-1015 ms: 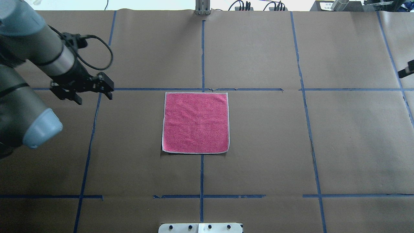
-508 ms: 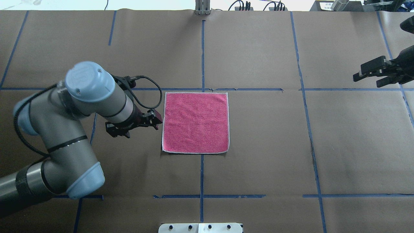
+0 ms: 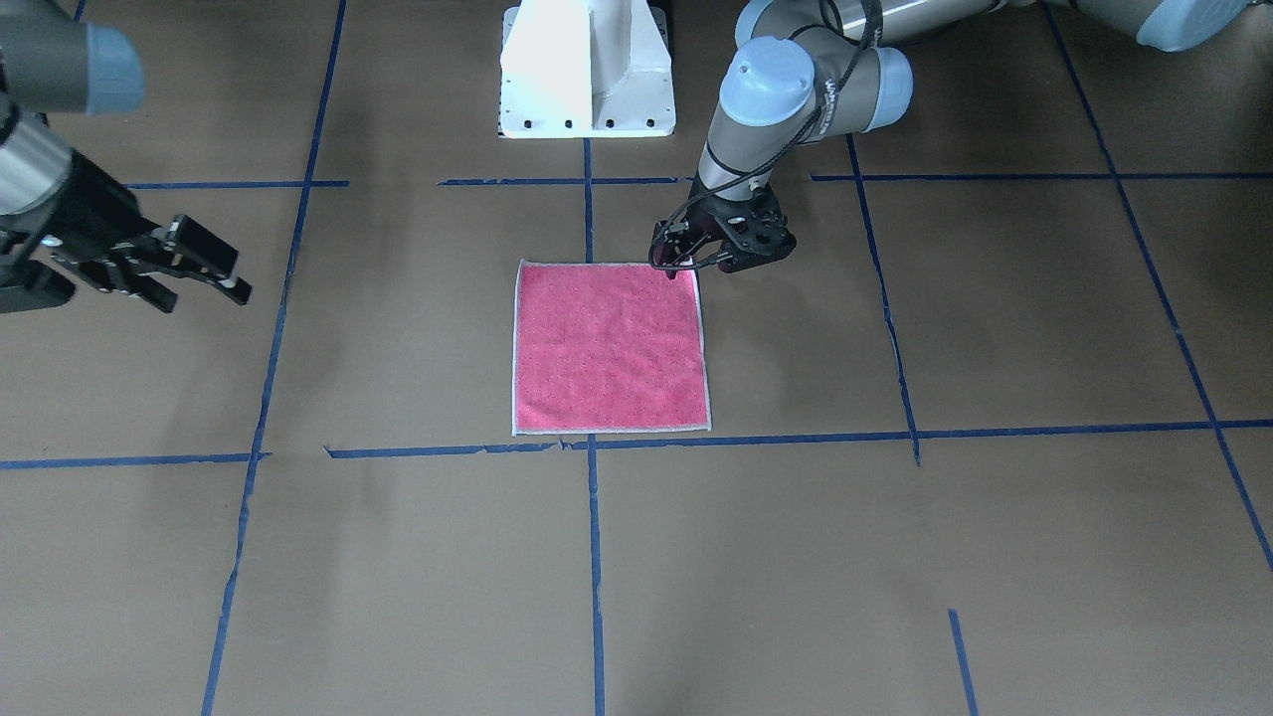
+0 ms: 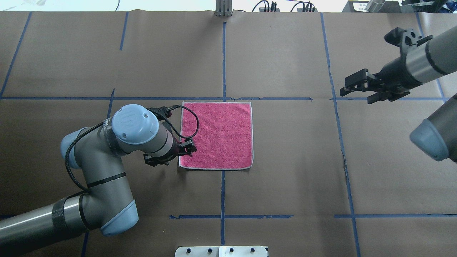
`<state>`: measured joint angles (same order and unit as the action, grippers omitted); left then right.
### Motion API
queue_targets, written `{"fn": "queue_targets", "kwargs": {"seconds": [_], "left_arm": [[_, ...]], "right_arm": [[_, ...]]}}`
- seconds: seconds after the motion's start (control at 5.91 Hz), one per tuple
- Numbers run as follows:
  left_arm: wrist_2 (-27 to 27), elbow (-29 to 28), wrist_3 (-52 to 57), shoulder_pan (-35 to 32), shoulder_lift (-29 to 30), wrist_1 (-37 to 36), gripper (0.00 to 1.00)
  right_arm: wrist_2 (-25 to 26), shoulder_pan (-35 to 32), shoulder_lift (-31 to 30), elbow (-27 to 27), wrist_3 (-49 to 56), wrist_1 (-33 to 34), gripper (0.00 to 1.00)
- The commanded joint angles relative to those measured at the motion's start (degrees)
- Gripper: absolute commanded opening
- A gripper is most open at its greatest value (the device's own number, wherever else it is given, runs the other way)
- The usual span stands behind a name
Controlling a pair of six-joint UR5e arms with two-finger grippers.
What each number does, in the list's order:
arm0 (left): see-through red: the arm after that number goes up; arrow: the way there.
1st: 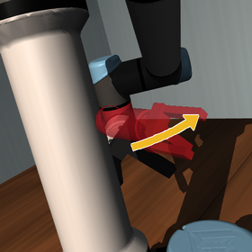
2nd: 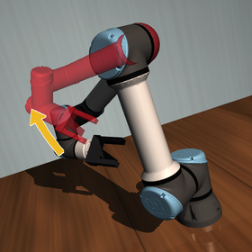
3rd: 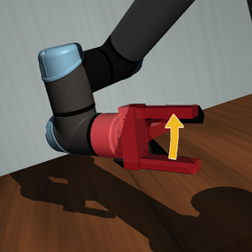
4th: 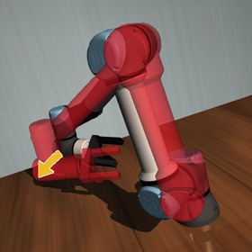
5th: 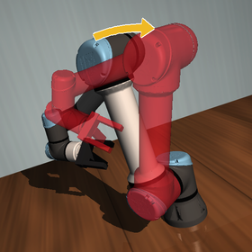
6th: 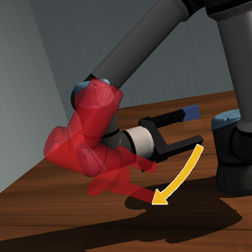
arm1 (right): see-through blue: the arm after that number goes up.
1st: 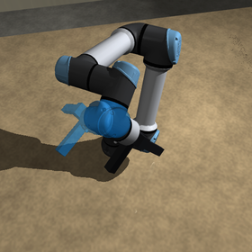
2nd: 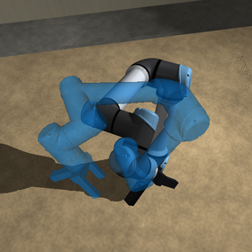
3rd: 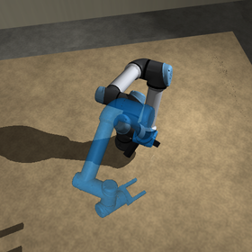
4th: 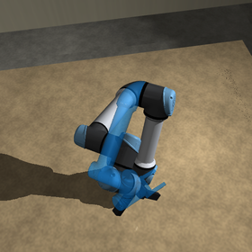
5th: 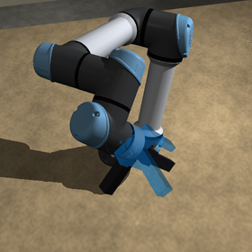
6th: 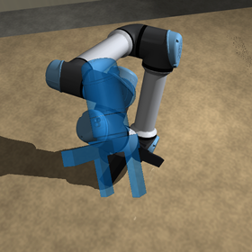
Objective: Fold towel twice with both arms
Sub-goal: 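Move the left gripper to the towel edge nearest it while the right arm approaches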
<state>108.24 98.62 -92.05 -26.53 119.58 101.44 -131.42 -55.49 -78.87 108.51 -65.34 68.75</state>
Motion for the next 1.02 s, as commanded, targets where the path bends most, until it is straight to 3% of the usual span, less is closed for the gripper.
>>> {"fn": "queue_targets", "kwargs": {"seconds": [0.0,0.68,0.85], "left_arm": [[-0.22,-0.79,-0.32,0.34,0.3,0.69,0.6],[-0.22,-0.71,-0.32,1.83,0.12,0.69,0.44],[-0.22,-0.62,-0.15,1.75,-0.05,0.69,0.44]], "right_arm": [[2.3,3.54,3.01,-0.06,-5.31,0.24,1.0],[2.57,5.38,4.07,-0.14,-8.48,0.24,1.0],[2.66,5.39,4.16,-0.14,-8.57,0.24,1.0]]}}
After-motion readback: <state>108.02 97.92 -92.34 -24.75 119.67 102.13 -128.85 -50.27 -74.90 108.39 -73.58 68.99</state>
